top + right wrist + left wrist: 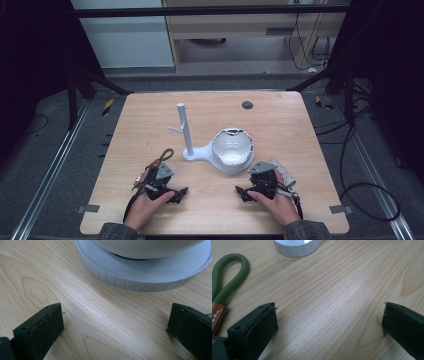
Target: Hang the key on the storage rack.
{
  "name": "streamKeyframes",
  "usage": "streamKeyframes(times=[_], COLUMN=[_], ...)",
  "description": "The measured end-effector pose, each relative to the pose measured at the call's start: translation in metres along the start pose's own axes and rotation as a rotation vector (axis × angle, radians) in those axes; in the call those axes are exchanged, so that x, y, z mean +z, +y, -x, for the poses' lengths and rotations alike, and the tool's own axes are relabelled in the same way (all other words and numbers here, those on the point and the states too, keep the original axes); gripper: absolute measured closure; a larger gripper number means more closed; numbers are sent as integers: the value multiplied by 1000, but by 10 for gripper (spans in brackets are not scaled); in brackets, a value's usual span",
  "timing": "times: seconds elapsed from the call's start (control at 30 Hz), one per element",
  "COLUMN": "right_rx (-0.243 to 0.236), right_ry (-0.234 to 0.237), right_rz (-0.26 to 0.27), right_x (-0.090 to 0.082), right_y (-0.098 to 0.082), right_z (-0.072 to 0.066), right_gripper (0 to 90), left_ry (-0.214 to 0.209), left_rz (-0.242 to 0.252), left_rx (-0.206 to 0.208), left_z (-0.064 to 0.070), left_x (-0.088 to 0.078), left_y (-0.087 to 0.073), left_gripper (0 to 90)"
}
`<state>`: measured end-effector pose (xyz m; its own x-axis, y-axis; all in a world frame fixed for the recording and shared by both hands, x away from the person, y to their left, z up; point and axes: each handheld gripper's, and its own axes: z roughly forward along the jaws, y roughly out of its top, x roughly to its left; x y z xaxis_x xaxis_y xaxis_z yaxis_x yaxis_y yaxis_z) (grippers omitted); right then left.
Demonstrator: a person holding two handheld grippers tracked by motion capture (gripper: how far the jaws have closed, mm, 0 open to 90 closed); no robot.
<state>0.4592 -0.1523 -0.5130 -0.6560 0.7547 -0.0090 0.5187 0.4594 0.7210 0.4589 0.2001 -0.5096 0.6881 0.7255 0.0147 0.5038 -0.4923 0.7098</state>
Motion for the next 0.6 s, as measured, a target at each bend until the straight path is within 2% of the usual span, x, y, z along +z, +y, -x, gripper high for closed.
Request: streamKeyframes(times=[0.17,0.3,0.33,0.37,0.4,0.47,0.5,0.53,0.6], right_rx=[0,-1,-2,-2,-2,2,-8,-1,8], right_ry=[3,2,2,-1,-1,-4,-9,-11,-10], right_rz=[0,-1,0,2,2,2,3,2,1], right_x=[1,1,1,1,1,1,0,0,-1], right_y=[1,1,1,1,1,0,0,-1,-1], right_z=[2,2,2,2,2,1,2,1,1], right_gripper=[3,3,3,5,5,5,5,5,5], left_ry=[-1,2,13,48,48,88,88,122,155], left_rz=[5,32,34,21,21,-11,-11,-55,-89], left_rx=[0,-31,-27,0,0,4,4,9,1], left_z=[0,-6,-8,-14,-14,-25,-25,-39,-53], left_x=[-2,-9,-12,-22,-22,-38,-38,-48,-53], left_y=[-1,-2,0,6,6,18,18,27,33], left_gripper=[6,43,45,49,52,54,58,65,77])
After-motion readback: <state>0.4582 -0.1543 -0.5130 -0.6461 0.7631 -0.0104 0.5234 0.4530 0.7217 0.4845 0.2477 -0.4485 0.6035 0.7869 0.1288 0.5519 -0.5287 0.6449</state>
